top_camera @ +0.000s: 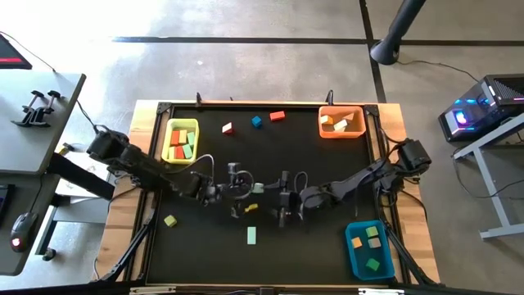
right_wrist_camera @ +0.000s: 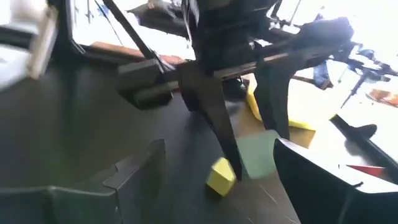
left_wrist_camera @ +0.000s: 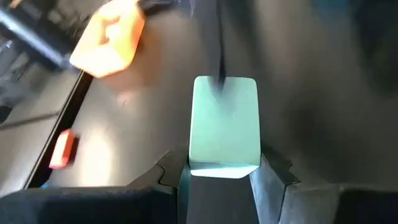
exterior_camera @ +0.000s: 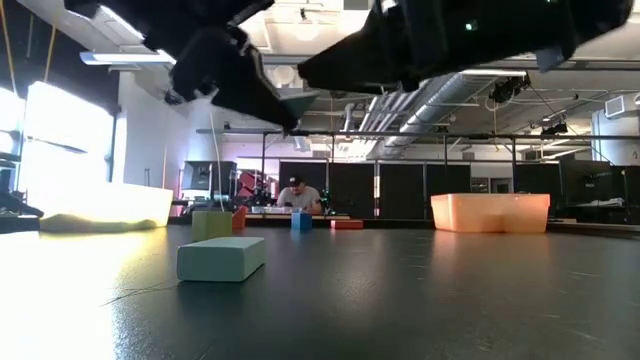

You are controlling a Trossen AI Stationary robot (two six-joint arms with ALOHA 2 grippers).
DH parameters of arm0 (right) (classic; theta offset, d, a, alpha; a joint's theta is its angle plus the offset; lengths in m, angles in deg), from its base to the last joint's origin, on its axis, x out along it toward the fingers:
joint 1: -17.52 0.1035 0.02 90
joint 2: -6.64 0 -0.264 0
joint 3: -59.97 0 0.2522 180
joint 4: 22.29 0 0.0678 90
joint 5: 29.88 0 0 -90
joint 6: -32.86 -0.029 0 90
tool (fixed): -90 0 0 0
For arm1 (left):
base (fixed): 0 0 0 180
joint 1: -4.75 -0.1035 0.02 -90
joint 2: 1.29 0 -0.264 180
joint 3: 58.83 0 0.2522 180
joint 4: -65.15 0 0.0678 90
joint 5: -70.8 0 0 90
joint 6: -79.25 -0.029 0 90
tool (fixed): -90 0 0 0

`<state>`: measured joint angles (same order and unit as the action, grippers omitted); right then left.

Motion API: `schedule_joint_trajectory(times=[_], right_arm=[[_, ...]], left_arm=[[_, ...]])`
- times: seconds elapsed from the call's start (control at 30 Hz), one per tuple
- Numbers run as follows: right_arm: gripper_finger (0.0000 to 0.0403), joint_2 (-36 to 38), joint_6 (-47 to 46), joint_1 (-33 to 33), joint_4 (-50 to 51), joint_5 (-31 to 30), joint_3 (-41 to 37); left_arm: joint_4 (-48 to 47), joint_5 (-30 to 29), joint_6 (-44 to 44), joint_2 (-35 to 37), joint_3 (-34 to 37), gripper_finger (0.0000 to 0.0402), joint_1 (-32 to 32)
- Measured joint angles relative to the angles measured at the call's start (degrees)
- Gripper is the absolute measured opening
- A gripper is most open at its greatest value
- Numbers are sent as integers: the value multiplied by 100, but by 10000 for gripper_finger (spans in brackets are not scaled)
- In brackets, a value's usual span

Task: Sort blocks by size
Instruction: Put the light blue triangular block into the orange bin

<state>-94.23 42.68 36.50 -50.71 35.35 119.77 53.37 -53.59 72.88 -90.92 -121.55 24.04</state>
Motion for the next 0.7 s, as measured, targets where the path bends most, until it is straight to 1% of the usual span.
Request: schedule_joint_trajectory(times=[0.07,0.13,0.23,0.3,0.47,0.5,0.6,0.63,0.7], right_arm=[[295,0,-38,1,600,-220,217],[295,0,-98,1,1144,-622,433],[295,-1,-73,-5,1637,-1124,680],[295,-2,-31,-34,1858,-1259,780],[295,-6,-103,-142,2262,-1254,962],[295,-6,-136,-160,2338,-1163,973],[288,-6,-239,-237,2328,-584,973],[280,-6,-263,-251,2308,-437,973],[258,-6,-376,-262,2285,-338,973]], left_arm=[[317,217,-233,-1,105,99,-161],[389,393,-426,-8,111,99,-277],[372,458,-463,4,93,99,-374],[321,577,-447,4,93,99,-371],[320,570,-477,11,91,103,-319],[313,570,-479,11,91,105,-315],[315,611,-479,11,91,106,-301],[314,657,-479,11,91,106,-300],[314,742,-479,11,91,106,-302]])
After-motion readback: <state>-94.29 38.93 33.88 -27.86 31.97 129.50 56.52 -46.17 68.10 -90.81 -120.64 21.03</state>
